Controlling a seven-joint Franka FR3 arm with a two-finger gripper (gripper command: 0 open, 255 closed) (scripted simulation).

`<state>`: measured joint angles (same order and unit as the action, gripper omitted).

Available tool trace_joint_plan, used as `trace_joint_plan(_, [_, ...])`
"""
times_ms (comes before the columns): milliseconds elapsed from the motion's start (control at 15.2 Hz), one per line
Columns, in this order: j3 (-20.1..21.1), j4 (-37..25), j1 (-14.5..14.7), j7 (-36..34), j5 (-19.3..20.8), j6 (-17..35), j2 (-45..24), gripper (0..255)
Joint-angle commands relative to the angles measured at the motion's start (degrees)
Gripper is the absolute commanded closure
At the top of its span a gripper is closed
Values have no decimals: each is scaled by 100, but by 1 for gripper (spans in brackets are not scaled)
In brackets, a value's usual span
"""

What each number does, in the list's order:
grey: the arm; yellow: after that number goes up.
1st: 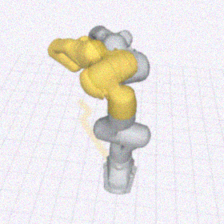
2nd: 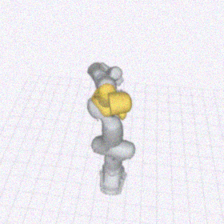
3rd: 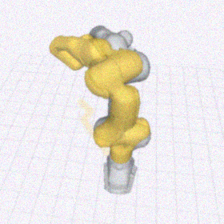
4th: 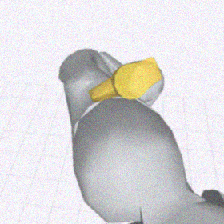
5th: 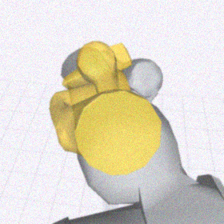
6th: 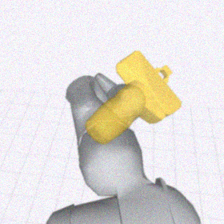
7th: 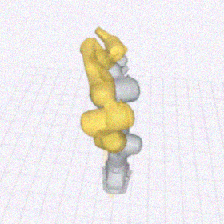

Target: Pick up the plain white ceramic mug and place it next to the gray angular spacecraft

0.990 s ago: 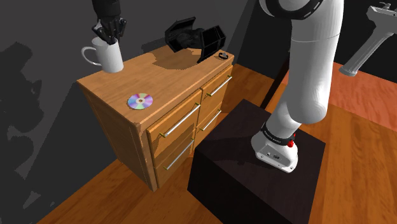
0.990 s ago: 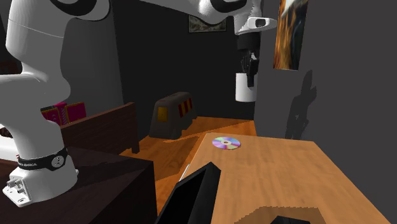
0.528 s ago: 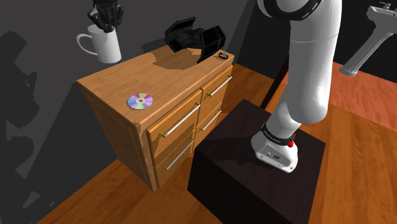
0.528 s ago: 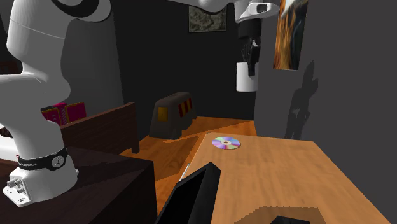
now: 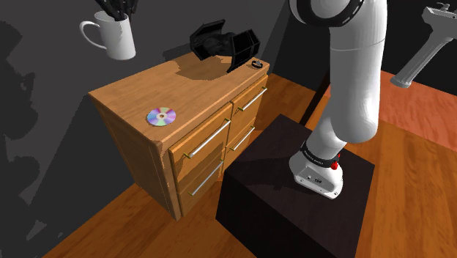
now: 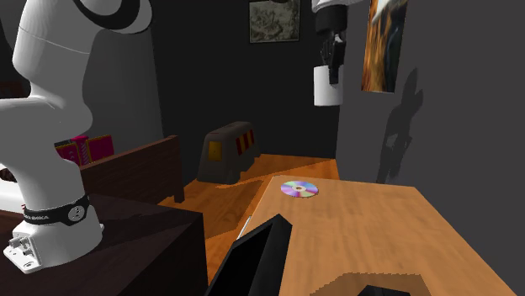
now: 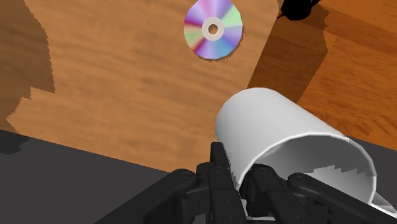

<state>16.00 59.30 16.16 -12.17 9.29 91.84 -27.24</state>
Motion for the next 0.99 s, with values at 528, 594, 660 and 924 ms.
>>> trace_joint_plan(528, [-42,407,-451,431,-202,-124,558,255])
trace_joint_plan(594, [-64,669,-578,547,-269,-31,737,255])
trace_joint_plan(660, [-91,907,-699,666,-332,51,902,255])
trace_joint_plan(924, [-239,1676,-1127,1174,-561,297,1457,255])
